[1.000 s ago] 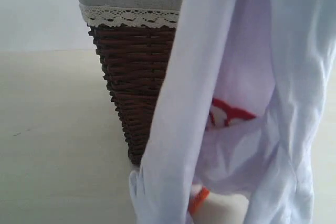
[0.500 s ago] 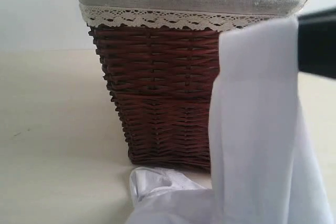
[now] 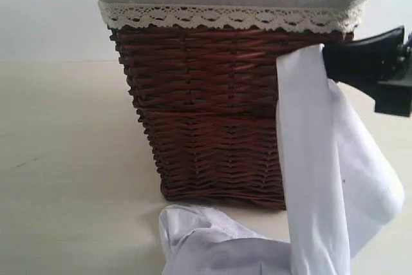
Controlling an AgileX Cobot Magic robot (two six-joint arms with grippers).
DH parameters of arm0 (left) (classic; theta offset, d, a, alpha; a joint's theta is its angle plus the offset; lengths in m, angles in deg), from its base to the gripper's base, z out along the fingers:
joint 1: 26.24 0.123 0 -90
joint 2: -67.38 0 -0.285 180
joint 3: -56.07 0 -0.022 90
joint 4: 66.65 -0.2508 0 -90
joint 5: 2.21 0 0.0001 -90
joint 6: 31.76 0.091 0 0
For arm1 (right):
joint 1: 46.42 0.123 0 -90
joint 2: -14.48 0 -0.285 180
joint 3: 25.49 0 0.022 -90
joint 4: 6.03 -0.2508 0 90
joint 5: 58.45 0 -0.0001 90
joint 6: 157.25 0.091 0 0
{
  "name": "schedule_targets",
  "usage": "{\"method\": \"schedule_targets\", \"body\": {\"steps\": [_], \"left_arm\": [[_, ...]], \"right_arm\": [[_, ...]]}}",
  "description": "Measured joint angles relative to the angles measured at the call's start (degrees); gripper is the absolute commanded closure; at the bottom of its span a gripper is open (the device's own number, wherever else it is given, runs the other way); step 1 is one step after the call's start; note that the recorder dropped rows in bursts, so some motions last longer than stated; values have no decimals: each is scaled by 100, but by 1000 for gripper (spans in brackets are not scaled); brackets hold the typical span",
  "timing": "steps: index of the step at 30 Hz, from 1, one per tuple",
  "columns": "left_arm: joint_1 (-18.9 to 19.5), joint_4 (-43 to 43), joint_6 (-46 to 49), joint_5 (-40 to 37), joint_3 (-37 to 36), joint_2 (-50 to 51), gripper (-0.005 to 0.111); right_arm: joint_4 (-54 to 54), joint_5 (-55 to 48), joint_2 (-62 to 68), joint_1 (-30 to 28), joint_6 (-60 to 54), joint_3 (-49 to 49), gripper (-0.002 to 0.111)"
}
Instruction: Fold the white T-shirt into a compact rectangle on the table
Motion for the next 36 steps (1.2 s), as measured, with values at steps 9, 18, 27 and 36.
{"method": "schedule_targets", "body": {"steps": [9, 18, 27, 36], "left_arm": [[0, 0, 0, 0, 0, 0, 107], [0, 0, 0, 0, 0, 0, 107], [0, 0, 0, 0, 0, 0, 107], [0, 0, 0, 0, 0, 0, 107]], "right_arm": [[-670, -257, 1169, 11, -496, 700, 108], [-692, -181, 2548, 1326, -1232, 711, 108], [-2243, -1721, 3168, 1852, -2315, 1283, 108], [-3059, -1537, 4352, 1873, -2488, 2619, 108]]}}
